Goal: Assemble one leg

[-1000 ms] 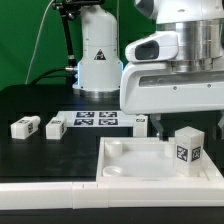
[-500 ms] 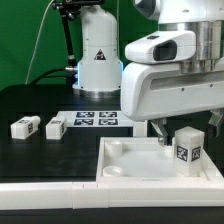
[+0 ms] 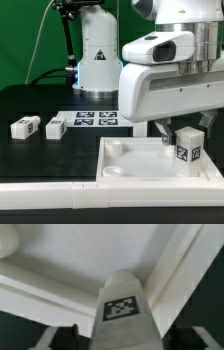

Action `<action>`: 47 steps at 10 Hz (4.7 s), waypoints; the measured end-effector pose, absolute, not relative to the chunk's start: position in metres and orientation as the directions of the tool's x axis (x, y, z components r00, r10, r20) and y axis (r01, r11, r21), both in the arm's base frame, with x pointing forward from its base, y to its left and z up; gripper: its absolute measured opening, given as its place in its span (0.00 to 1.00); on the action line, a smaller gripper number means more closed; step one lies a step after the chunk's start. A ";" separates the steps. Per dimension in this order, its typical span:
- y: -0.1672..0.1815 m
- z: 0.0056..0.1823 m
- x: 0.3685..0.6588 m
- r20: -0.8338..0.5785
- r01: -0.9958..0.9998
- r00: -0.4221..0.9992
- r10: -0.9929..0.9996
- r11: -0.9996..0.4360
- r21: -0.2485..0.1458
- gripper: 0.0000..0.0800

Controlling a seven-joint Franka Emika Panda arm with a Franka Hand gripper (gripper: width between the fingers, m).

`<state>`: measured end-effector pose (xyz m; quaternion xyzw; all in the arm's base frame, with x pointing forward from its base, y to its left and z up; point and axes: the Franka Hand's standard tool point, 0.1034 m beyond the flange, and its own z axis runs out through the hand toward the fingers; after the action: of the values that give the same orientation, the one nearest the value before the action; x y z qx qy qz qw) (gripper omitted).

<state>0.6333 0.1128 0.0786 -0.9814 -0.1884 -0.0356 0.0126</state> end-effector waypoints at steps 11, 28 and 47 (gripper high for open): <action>0.121 0.077 0.622 0.086 -0.650 0.740 -0.667 -0.742 -0.163 0.36; 0.116 0.079 0.628 0.171 0.453 0.874 0.455 -0.890 0.054 0.66; 0.117 0.079 0.626 0.169 -0.343 0.918 -0.359 -0.932 -0.119 0.79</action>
Offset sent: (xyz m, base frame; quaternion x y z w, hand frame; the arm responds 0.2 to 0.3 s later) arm -0.0113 -0.0045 0.0025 -0.0255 0.0285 0.2593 0.9650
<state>0.6260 0.1171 0.0788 -0.9783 0.1795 -0.0944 0.0434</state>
